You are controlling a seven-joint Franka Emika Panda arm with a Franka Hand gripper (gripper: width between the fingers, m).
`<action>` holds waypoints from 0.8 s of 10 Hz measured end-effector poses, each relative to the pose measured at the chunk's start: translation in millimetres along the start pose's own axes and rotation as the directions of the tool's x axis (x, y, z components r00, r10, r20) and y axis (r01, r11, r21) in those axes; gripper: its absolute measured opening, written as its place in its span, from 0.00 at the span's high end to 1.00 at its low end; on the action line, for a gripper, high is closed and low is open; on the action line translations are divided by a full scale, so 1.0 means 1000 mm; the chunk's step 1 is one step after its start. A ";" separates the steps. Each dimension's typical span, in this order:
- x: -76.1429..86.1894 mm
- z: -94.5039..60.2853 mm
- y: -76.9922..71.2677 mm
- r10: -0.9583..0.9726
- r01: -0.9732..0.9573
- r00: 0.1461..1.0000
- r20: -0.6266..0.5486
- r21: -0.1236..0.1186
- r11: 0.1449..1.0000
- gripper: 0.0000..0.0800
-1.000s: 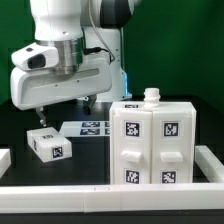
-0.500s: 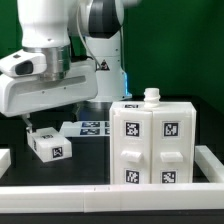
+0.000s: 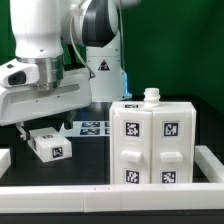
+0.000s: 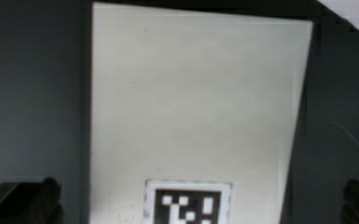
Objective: Assemble cabinet
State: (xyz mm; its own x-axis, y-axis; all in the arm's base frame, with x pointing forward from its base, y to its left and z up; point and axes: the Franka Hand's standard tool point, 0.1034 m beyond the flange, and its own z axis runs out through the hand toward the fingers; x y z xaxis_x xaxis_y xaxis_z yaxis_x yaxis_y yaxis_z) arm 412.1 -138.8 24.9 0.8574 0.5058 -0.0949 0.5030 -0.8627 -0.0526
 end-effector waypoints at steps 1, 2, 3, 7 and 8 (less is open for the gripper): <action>-0.001 0.002 -0.001 0.000 0.000 1.000 0.002 0.001 1.000 0.00; -0.001 0.005 -0.001 -0.001 0.001 1.000 0.004 0.002 1.000 0.00; -0.002 0.008 -0.001 -0.001 0.001 1.000 0.008 0.005 1.000 0.00; 0.000 0.011 -0.001 -0.005 0.005 1.000 0.006 0.001 1.000 0.16; 0.000 0.011 -0.001 -0.005 0.005 1.000 0.006 0.001 1.000 0.30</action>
Offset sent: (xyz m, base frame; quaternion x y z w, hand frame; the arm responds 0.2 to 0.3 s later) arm 0.0065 -0.0027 -0.0122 -0.0114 0.0185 0.0027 0.9998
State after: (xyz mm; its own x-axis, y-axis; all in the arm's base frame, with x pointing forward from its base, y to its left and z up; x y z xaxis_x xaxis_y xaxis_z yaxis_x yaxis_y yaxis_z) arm 410.7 -137.9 13.8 0.8541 0.5102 -0.1009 0.5074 -0.8600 -0.0539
